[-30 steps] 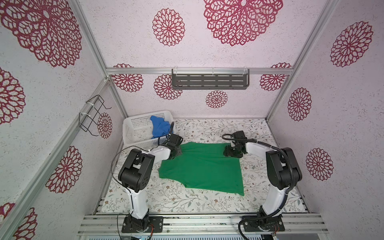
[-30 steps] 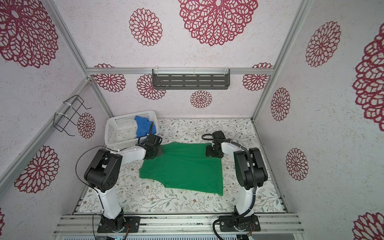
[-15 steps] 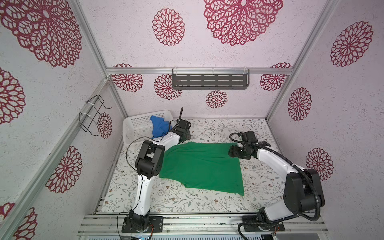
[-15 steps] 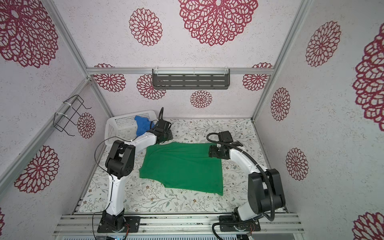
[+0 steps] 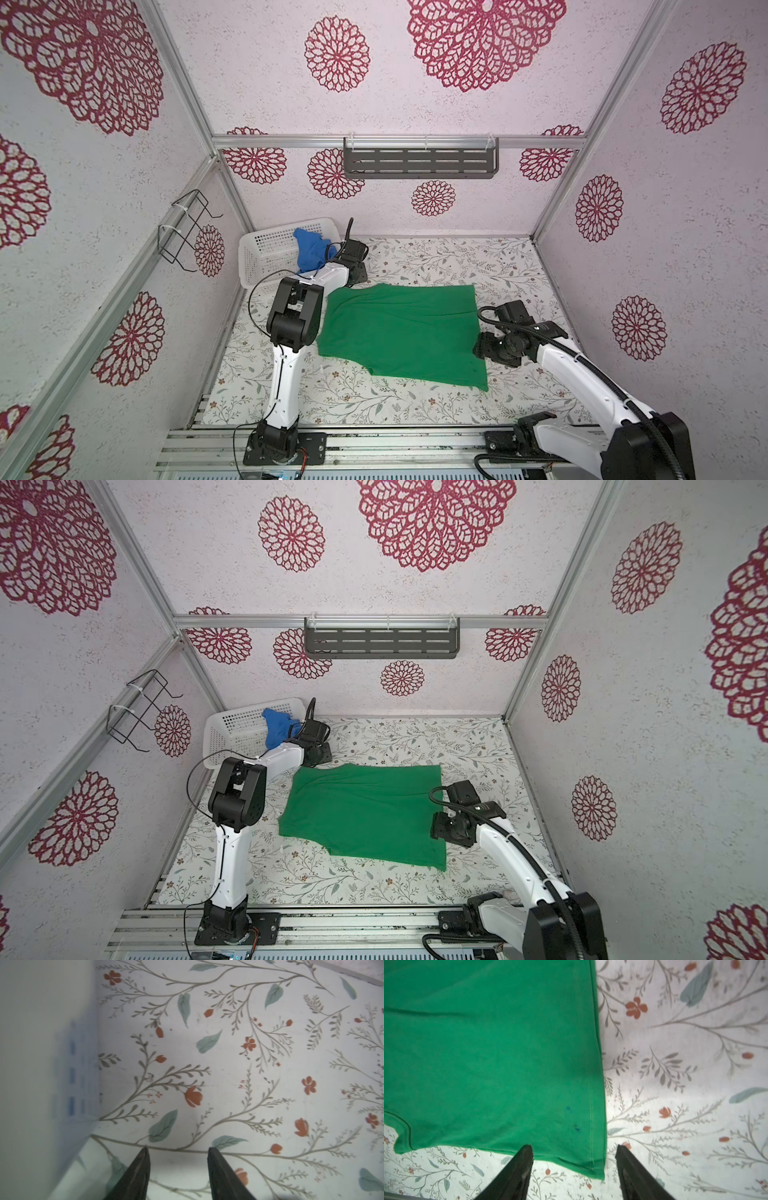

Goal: Fold and stack the tank tops

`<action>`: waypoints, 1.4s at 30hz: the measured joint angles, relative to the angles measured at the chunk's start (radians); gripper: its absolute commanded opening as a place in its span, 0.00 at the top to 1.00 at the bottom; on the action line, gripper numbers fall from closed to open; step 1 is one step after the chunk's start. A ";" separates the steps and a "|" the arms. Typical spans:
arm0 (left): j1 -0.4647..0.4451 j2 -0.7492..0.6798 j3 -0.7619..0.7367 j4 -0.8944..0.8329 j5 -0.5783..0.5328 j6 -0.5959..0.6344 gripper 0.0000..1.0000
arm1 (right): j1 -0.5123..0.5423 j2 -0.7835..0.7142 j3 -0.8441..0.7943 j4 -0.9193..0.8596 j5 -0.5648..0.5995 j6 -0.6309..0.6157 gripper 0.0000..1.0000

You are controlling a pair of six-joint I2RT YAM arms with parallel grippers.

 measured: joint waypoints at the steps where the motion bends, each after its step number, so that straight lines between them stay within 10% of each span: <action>1: 0.001 -0.018 -0.016 -0.006 -0.002 0.005 0.49 | 0.004 -0.019 -0.002 -0.019 0.000 0.013 0.35; 14: -0.242 -0.668 -0.361 -0.101 -0.062 -0.033 0.40 | 0.095 -0.095 -0.069 -0.089 -0.010 0.140 0.56; 25: -0.513 -1.174 -1.044 -0.068 0.147 -0.601 0.23 | 0.115 -0.064 -0.095 -0.060 -0.005 0.190 0.62; 34: -0.651 -1.247 -1.223 0.101 0.165 -1.091 0.34 | 0.116 -0.041 -0.095 -0.047 0.013 0.189 0.60; 42: -0.655 -1.091 -1.274 0.275 0.153 -1.283 0.37 | 0.130 -0.061 -0.107 -0.040 0.023 0.214 0.49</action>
